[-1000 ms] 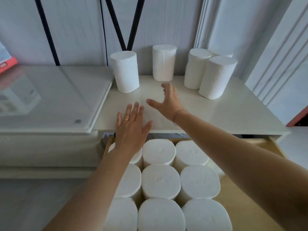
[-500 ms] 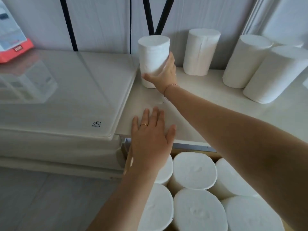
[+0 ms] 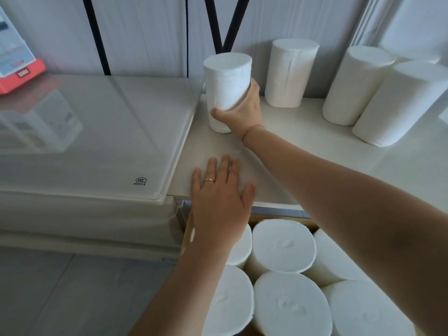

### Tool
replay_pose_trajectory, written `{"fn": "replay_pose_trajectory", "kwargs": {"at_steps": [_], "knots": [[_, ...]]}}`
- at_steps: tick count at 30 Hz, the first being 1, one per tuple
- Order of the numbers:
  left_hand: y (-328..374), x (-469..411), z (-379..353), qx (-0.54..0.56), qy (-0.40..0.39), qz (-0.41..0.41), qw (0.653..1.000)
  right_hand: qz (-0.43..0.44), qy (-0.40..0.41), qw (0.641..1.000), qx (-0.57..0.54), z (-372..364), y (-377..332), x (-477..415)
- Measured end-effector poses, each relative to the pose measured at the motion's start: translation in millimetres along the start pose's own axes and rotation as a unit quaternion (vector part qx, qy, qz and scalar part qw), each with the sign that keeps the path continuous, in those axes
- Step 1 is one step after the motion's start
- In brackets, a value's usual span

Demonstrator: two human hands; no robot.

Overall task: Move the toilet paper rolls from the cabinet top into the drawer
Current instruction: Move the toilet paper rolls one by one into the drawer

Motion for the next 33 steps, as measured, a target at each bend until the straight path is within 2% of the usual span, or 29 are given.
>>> {"fn": "replay_pose_trajectory", "kwargs": {"at_steps": [8, 17, 22, 28, 31, 33], "knots": [[1.5, 2.7, 4.6, -0.001, 0.010, -0.008, 1.000, -0.017, -0.047, 0.999, -0.017, 65.2, 3.2, 52.9], [10.9, 8.7, 3.9, 0.029, -0.052, 0.015, 0.998, -0.038, -0.023, 0.999, -0.007, 157.0, 2.0, 139.0], [58.5, 45.4, 0.9, 0.050, -0.101, -0.096, 0.989, -0.046, 0.000, 0.999, 0.015, 215.2, 0.0, 192.4], [125.7, 94.7, -8.1, 0.063, -0.161, -0.262, 0.949, -0.068, 0.030, 0.997, 0.026, 288.6, 10.0, 248.0], [137.8, 108.0, -15.1, 0.038, -0.205, -0.300, 0.931, -0.092, 0.048, 0.994, 0.028, 322.5, 14.1, 269.0], [138.6, 109.0, -16.7, 0.026, -0.207, -0.306, 0.929, -0.111, 0.053, 0.992, 0.033, 341.7, 18.6, 278.0]]}}
Point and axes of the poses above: each hand's wrist, its own x-axis away from the middle knuckle, its own z-axis out of the back of the hand, y = z × x, the point moved 1 cm from there along -x, towards the middle knuckle, and after that the axes turned 5 degrees about z, right-handed, at the moved point
